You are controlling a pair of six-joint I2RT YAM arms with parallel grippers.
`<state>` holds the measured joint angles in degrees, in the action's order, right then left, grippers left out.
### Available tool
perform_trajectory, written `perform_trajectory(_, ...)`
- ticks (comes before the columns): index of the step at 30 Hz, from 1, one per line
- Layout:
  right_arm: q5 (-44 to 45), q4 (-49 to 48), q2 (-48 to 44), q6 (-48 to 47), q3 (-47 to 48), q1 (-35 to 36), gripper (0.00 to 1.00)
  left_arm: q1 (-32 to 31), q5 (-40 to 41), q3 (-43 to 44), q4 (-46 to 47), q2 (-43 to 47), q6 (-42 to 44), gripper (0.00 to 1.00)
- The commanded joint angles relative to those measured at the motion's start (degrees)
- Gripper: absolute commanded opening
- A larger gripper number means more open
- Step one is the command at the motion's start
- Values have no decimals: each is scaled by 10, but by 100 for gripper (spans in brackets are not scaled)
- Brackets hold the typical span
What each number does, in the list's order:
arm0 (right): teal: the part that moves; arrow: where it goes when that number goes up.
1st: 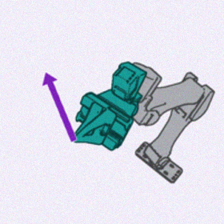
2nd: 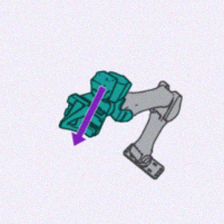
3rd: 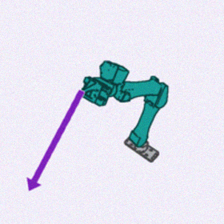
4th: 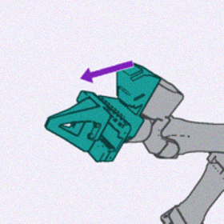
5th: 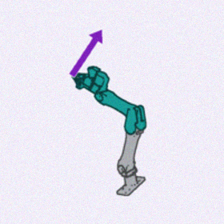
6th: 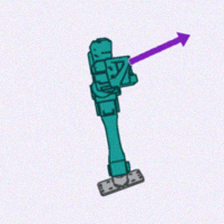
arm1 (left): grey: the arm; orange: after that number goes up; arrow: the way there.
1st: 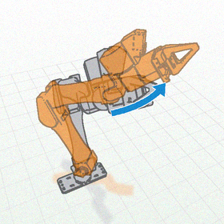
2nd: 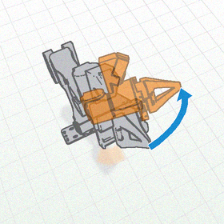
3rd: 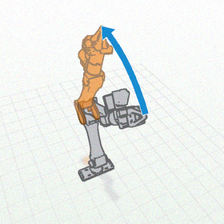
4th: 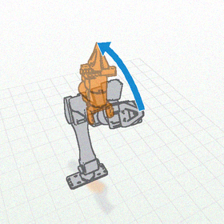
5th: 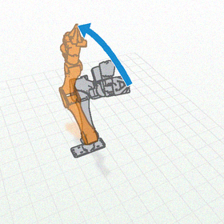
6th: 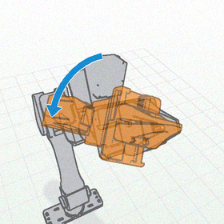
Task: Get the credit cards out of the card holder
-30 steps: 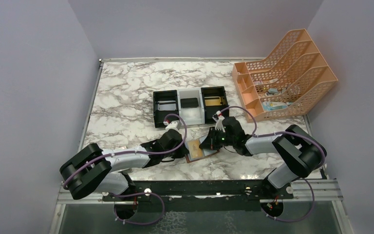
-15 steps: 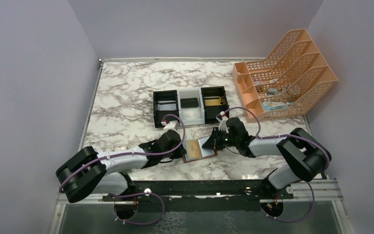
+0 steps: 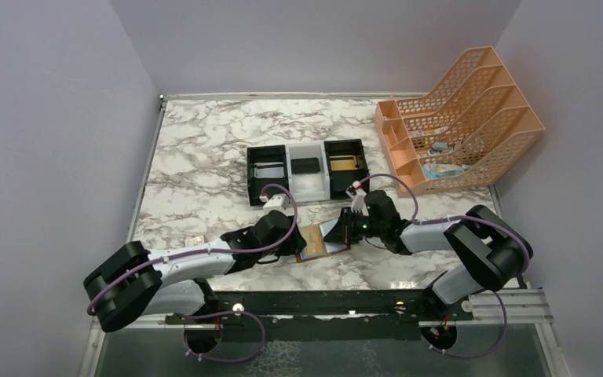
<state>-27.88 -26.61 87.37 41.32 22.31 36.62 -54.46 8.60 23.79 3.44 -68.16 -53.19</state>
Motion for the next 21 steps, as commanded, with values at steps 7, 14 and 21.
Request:
perform_trajectory(7, -4, -25, 11, 6, -5, -4, 13, -13, -12, 31, 57, -60, 9, 30)
perform_trajectory(14, -3, -36, 28, 20, -4, -5, 19, -13, 12, 39, 23, -86, 12, 17)
perform_trajectory(21, -5, -61, 44, 41, -10, -6, 20, -13, 19, 40, 15, -96, 16, 11)
